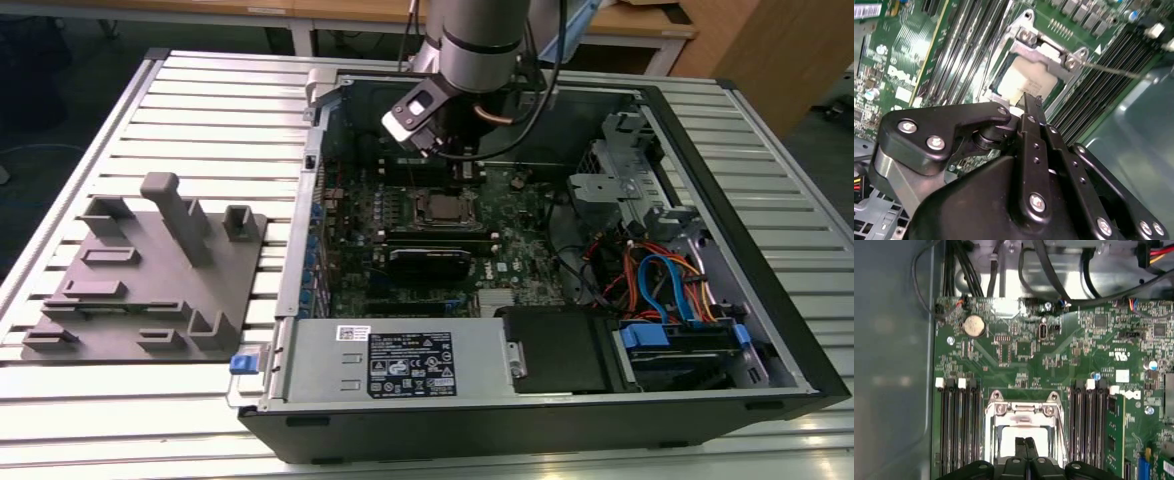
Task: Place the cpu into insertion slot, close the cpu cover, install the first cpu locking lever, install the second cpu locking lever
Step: 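Close the cpu cover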
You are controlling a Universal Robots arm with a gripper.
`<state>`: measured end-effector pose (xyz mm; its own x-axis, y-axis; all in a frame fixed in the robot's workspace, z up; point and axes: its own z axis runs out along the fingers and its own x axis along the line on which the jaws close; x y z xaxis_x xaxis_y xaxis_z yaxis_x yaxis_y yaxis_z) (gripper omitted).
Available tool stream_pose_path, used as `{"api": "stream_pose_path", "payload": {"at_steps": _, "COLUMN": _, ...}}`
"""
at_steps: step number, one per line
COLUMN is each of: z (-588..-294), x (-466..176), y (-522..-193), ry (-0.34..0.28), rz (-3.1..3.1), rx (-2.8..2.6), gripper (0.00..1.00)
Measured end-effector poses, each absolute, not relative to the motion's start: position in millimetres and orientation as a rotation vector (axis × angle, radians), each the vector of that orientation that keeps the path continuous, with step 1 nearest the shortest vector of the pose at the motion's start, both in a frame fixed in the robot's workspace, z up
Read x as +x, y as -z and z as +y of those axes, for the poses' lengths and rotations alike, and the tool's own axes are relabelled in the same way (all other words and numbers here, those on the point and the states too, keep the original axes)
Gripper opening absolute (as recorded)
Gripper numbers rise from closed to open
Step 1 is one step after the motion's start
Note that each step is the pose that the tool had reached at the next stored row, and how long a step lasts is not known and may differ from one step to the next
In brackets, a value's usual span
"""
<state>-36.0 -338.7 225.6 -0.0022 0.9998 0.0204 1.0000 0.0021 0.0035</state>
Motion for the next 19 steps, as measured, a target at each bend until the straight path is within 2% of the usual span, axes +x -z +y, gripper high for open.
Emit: {"api": "stream_pose_path", "payload": {"at_steps": 19, "z": -338.7, "x": -67.1, "y": -211.1, "ry": 0.032, "rz": -2.229, "rx": -2.192, "gripper": 0.10}}
